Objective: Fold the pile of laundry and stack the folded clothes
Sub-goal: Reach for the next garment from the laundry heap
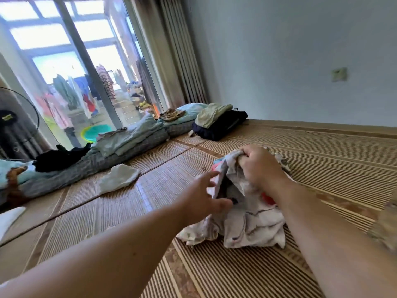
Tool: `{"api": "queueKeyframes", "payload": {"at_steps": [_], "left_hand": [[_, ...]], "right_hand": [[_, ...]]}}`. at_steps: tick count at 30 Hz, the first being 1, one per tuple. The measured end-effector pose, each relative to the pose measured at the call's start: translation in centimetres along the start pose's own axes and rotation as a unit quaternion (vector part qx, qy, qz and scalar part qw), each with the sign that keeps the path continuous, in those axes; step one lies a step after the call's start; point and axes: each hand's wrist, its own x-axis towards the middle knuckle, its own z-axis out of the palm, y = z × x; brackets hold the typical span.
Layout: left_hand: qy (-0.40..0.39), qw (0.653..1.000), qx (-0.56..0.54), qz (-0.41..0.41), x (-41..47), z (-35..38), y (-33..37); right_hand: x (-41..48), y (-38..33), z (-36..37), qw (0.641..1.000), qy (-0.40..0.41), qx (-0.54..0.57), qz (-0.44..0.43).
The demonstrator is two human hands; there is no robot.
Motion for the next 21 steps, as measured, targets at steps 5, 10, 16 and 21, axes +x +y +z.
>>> {"api": "queueKeyframes", "payload": {"at_steps": [5,10,16,21], "left_hand": [[0.168,0.983,-0.050,0.050,-3.8,-4.1,5.5],[0.239,0.962,-0.095,0.093,-8.9,-10.8,9.3],[0.233,0.963,-0.100,0.087,-15.0,-16.7,11.0],[0.263,0.952,-0.157,0.021,-19.9,-19.4,11.2]], "right_hand": [[0.2,-10.4,-1.9,0.994,-0.062,0.024,-0.092],[-1.7,-18.8,-4.6,0.980,-0.111,0.102,-0.131],[-6.8,-24.4,-6.6,0.950,-0.120,0.278,-0.080],[-14.7,-23.9,-3.7,0.977,-0.117,0.174,-0.049]]}}
